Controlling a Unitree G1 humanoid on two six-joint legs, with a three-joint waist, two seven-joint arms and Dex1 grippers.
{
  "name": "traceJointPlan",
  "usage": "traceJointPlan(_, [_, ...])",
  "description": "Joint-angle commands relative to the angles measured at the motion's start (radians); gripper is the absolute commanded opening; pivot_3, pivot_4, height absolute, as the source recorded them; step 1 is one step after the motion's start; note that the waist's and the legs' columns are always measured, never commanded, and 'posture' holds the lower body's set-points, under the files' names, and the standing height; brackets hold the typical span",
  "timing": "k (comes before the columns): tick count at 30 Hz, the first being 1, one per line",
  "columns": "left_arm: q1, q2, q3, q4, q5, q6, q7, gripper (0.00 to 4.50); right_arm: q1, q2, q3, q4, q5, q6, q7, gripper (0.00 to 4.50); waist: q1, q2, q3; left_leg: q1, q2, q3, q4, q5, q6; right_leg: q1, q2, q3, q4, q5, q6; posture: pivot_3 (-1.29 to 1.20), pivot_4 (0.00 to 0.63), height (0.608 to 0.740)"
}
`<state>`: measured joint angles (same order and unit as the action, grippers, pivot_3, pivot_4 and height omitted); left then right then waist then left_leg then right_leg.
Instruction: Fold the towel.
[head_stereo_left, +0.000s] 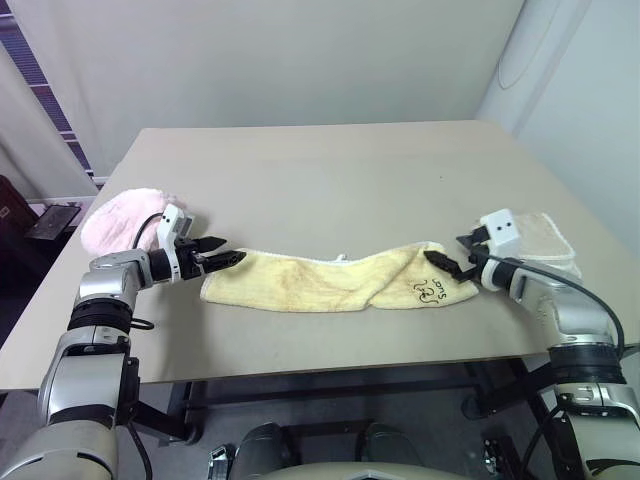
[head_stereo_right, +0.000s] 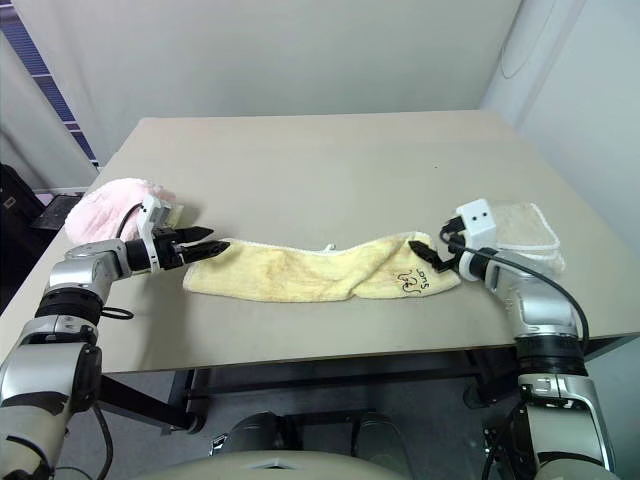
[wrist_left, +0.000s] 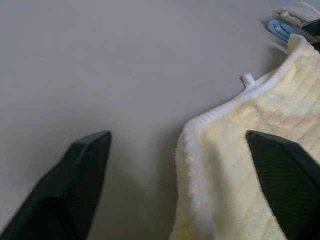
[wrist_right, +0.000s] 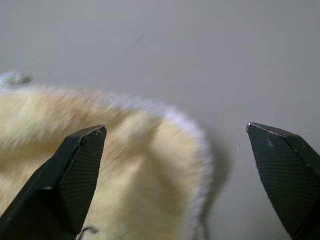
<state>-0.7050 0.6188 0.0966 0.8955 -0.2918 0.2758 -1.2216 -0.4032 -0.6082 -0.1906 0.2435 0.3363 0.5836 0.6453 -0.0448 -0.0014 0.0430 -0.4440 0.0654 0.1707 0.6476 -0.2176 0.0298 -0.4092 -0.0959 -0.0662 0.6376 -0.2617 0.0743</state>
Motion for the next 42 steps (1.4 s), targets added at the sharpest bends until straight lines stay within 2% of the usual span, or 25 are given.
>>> traceJointPlan(1, [0.030, 0.029, 0.049, -0.155, -0.063, 0.039, -0.046, 4.43, 0.012, -0.028, -0.153, -0.161, 0.160, 0.184, -0.012, 4.50, 0.000, 0.000, 0.000, 0.000, 0.000, 0.000, 0.000, 0.000, 0.000, 0.000, 0.000, 0.000, 0.000, 0.000, 0.000, 0.00, 0.000, 0.740])
traceJointPlan(8, [0.173, 0.025, 0.021, -0.466, -0.148, 0.173, -0.124, 4.43, 0.146, -0.002, -0.460, -0.349, 0.607, 0.696, -0.033, 4.50, 0.001, 0.000, 0.000, 0.000, 0.000, 0.000, -0.001, 0.000, 0.000, 0.002, 0.000, 0.000, 0.000, 0.000, 0.000, 0.00, 0.000, 0.740])
traceJointPlan(14, [0.226, 0.003, -0.050, -0.560, -0.128, 0.165, -0.142, 4.43, 0.227, 0.063, -0.655, -0.318, 0.816, 0.984, -0.173, 4.50, 0.002, 0.000, -0.001, 0.002, 0.000, 0.000, -0.001, 0.000, 0.000, 0.003, 0.000, 0.000, -0.001, 0.001, -0.001, 0.00, 0.000, 0.740])
traceJointPlan(20, [0.210, -0.030, -0.119, -0.534, -0.078, 0.107, -0.129, 4.43, 0.230, 0.150, -0.685, -0.246, 0.761, 1.006, -0.338, 4.50, 0.000, 0.003, -0.002, 0.002, 0.000, 0.000, -0.002, 0.000, 0.000, 0.002, 0.001, 0.000, -0.004, 0.005, -0.001, 0.00, 0.000, 0.740])
traceJointPlan(25, [0.187, -0.046, -0.126, -0.513, -0.076, 0.101, -0.127, 4.43, 0.182, 0.191, -0.666, -0.168, 0.696, 0.922, -0.428, 4.50, 0.000, 0.004, -0.002, 0.001, 0.000, 0.001, -0.004, 0.000, 0.000, 0.001, 0.001, 0.000, -0.006, 0.004, -0.001, 0.00, 0.000, 0.740])
traceJointPlan(30, [0.177, -0.050, -0.131, -0.490, -0.059, 0.082, -0.124, 4.43, 0.119, 0.209, -0.631, -0.093, 0.651, 0.845, -0.456, 4.50, -0.003, 0.003, -0.002, 0.001, 0.000, 0.001, -0.004, 0.000, 0.000, 0.001, 0.001, 0.000, -0.007, 0.005, -0.001, 0.00, 0.000, 0.740])
traceJointPlan(37, [0.185, -0.052, -0.126, -0.494, -0.054, 0.077, -0.112, 4.43, 0.079, 0.227, -0.600, -0.032, 0.641, 0.831, -0.472, 4.50, -0.005, 0.003, -0.002, 0.002, 0.001, 0.002, -0.004, 0.000, 0.000, 0.001, 0.001, 0.000, -0.007, 0.006, -0.001, 0.00, 0.000, 0.740])
traceJointPlan(40, [0.187, -0.052, -0.123, -0.496, -0.051, 0.073, -0.100, 4.50, 0.082, 0.228, -0.562, -0.047, 0.635, 0.819, -0.453, 3.90, -0.010, 0.003, -0.002, 0.002, 0.001, 0.002, -0.005, 0.000, 0.000, 0.001, 0.001, 0.000, -0.007, 0.007, -0.001, 0.00, 0.000, 0.740])
traceJointPlan(42, [0.187, -0.052, -0.123, -0.493, -0.046, 0.066, -0.090, 4.50, 0.079, 0.234, -0.562, -0.042, 0.642, 0.831, -0.457, 3.20, -0.014, 0.003, -0.002, 0.002, 0.001, 0.002, -0.005, 0.000, 0.000, 0.001, 0.001, 0.000, -0.007, 0.007, -0.001, 0.00, 0.000, 0.740])
